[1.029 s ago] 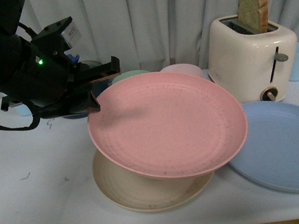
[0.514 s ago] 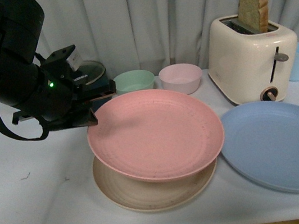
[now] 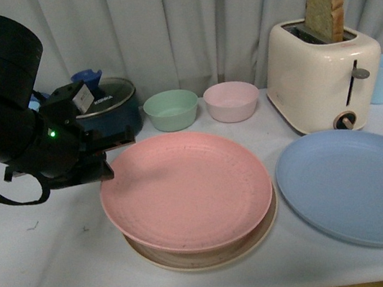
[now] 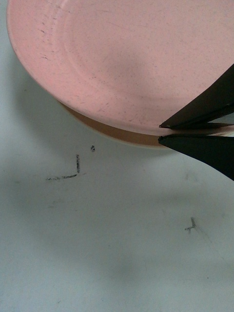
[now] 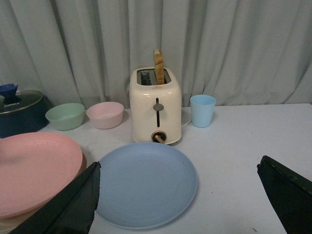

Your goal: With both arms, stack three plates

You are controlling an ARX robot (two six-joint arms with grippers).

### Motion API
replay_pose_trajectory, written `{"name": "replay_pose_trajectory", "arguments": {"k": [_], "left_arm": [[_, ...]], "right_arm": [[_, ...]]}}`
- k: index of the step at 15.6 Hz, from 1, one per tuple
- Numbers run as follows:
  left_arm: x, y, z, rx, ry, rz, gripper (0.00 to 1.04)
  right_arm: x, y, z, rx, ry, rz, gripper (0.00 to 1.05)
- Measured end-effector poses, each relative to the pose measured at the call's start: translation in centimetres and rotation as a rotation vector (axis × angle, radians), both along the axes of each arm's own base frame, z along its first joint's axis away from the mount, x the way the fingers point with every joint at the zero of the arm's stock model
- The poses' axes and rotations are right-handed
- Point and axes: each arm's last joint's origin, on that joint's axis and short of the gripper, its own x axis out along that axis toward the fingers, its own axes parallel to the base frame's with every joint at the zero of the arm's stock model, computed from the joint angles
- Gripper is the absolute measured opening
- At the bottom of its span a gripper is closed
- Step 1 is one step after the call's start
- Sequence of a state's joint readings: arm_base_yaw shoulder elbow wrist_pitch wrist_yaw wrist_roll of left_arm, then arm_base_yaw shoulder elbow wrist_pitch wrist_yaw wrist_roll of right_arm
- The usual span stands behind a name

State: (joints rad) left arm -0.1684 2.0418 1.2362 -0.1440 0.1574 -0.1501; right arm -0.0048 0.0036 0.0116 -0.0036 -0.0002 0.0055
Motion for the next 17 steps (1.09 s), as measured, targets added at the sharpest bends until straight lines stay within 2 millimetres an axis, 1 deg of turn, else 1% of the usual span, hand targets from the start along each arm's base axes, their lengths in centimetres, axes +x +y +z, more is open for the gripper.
{"name": "replay_pose_trajectory", "arguments": {"k": [3,4,6,7,9,10,11,12,13,14,15,16,17], "left_arm": [[-0.4,-0.1,-0.6,0.005,0.006,-0.003,0.02],[-0.5,-0.1,-0.7,0.001,0.009,-0.005,0.11],[-0.5,-0.1,-0.8,-0.005,-0.002,0.002,0.35],[-0.7,-0.1,-1.0,-0.005,-0.001,0.002,0.48],[-1.4,-0.1,-1.4,-0.011,0.011,0.006,0.69],[-2.1,-0.1,-0.6,-0.018,-0.015,0.003,0.82],[-3.0,-0.1,1.5,-0.023,-0.104,-0.004,0.94],[-4.4,0.0,4.4,-0.031,-0.243,-0.015,0.99],[-6.1,0.4,7.4,-0.021,-0.412,-0.008,0.97],[-9.0,0.9,10.4,0.022,-0.606,0.012,0.98],[-11.1,1.2,12.6,0.054,-0.845,0.097,0.91],[-12.6,2.1,12.9,0.084,-0.987,0.204,0.78],[-14.0,3.1,10.9,0.108,-0.987,0.234,0.66]], "right_arm": [[0.0,0.0,0.0,0.000,0.000,0.000,0.98],[0.0,0.0,0.0,0.000,0.000,0.000,0.98],[0.0,0.0,0.0,0.000,0.000,0.000,0.98],[0.0,0.0,0.0,0.000,0.000,0.000,0.98],[0.0,0.0,0.0,0.000,0.000,0.000,0.98],[0.0,0.0,0.0,0.000,0.000,0.000,0.98],[0.0,0.0,0.0,0.000,0.000,0.000,0.98],[0.0,0.0,0.0,0.000,0.000,0.000,0.98],[0.0,0.0,0.0,0.000,0.000,0.000,0.98],[0.0,0.0,0.0,0.000,0.000,0.000,0.98],[0.0,0.0,0.0,0.000,0.000,0.000,0.98],[0.0,0.0,0.0,0.000,-0.001,0.000,0.98],[0.0,0.0,0.0,0.000,0.000,0.000,0.98]]}}
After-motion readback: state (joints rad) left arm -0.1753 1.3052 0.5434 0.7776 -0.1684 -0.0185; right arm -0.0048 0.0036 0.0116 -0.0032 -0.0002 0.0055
